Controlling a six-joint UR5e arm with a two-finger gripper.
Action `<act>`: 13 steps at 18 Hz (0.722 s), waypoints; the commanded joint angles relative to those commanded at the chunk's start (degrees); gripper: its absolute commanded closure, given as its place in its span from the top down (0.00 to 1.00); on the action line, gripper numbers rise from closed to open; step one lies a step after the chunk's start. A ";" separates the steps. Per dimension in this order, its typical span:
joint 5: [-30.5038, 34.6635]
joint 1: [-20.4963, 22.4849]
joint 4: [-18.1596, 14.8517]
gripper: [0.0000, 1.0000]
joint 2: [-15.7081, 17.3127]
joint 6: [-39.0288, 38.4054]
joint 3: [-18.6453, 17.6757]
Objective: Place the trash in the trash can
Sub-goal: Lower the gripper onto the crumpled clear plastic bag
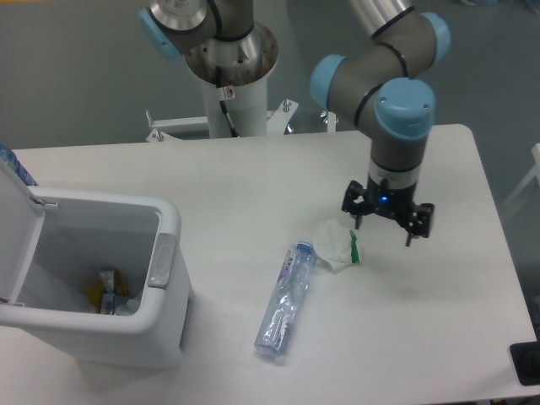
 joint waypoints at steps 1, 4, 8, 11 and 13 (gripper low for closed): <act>0.53 -0.44 0.00 1.00 0.09 0.00 -1.14; 1.85 -2.46 0.00 1.00 0.70 0.18 -4.13; 2.02 -4.84 0.09 1.00 0.71 0.00 -6.68; 2.55 -5.02 0.18 0.92 -0.17 0.18 -6.25; 2.64 -5.10 0.18 0.47 -0.79 0.09 -6.07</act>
